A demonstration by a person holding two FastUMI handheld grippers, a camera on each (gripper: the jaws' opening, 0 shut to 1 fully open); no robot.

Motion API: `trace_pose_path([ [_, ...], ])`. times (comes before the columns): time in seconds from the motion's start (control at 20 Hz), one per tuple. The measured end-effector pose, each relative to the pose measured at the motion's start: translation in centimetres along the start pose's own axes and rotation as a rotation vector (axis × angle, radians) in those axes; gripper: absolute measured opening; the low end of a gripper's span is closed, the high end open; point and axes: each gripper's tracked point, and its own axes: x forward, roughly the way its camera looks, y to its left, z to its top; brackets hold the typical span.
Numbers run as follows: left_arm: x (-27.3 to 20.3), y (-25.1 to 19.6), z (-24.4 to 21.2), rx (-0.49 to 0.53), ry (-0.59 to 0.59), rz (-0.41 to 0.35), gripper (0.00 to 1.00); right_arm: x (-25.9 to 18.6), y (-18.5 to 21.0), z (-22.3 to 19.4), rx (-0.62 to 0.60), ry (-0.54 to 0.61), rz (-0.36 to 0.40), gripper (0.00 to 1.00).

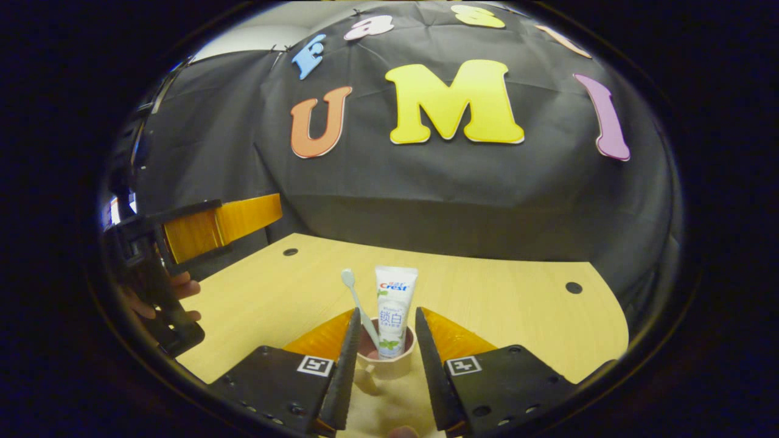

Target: Put the toothbrush and toothpaste on the desktop into the cup, then pick up the cup and place it on the coaster on the desktop.

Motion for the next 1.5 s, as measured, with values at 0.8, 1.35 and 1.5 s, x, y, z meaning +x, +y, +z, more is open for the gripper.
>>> trace_pose_path([
  [0.8, -5.7, -10.1, -4.4, -0.029, 0.343, -0.144, 0.98, -11.0, -10.2, 4.0, 0.041, -0.046, -0.224, 0.77],
  [1.35, -7.4, -14.3, -15.4, -0.031, 0.602, -0.114, 0.98, -14.3, -15.6, 1.2, 0.062, 0.024, -0.281, 0.78],
  [1.5, -7.3, -13.9, -18.4, -0.04, 0.741, -0.088, 1.0, -14.8, -16.6, 0.9, 0.063, 0.036, -0.284, 0.78],
])
